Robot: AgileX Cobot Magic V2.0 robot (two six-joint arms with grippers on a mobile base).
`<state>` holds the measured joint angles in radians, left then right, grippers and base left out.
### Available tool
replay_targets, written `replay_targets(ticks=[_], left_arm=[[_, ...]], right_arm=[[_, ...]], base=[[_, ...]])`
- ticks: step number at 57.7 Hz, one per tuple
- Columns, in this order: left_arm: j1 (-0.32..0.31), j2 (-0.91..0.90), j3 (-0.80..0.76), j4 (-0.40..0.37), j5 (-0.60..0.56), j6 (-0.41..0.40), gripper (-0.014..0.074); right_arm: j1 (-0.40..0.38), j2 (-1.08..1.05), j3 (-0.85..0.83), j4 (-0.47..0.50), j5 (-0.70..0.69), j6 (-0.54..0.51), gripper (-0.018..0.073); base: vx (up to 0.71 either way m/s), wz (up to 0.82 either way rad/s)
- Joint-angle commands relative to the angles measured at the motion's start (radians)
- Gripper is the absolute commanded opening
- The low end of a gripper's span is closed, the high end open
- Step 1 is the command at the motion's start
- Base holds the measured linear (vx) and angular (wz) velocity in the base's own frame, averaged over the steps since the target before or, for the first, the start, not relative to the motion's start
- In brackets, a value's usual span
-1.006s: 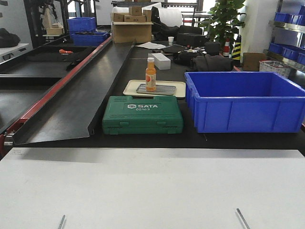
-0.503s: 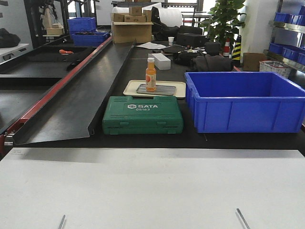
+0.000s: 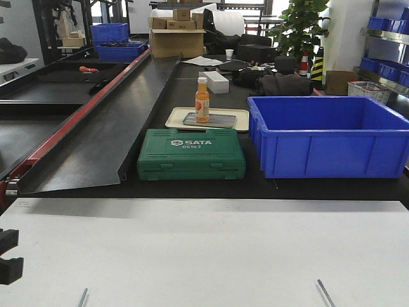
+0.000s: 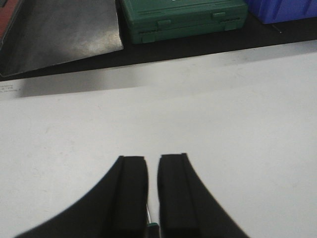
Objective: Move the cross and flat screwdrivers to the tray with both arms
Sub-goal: 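Close the right gripper around the green-black screwdriver handle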
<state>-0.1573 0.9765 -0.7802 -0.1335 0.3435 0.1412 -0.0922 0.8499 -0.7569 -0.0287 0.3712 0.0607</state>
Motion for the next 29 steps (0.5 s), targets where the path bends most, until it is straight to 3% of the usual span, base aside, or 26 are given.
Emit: replay_targets(ticks=[1, 10, 15, 20, 29], left_arm=[[-0.006, -0.001, -0.035, -0.053, -0.072, -0.009, 0.0407], [-0.006, 0.017, -0.035, -0.099, -0.059, -0.010, 0.0545], [-0.006, 0.024, -0.035, -0.141, -0.049, -0.010, 0.0576], [-0.006, 0.033, -0.035, -0.161, -0.027, -0.010, 0.0578], [-0.006, 0.054, -0.035, -0.158, 0.025, -0.009, 0.0576]], right_arm=[[-0.006, -0.005, -0.033, 0.001, -0.080, -0.006, 0.0515], [-0.006, -0.001, -0.033, 0.039, -0.080, -0.006, 0.0669], [-0.002, 0.034, -0.049, 0.039, -0.004, -0.033, 0.0669], [-0.001, 0.123, -0.110, 0.047, 0.146, -0.131, 0.0650], [-0.001, 0.329, -0.238, 0.156, 0.290, -0.246, 0.0614]], base=[[0.00, 0.00], [0.00, 0.00], [0.00, 0.00], [0.00, 0.00], [0.00, 0.00]])
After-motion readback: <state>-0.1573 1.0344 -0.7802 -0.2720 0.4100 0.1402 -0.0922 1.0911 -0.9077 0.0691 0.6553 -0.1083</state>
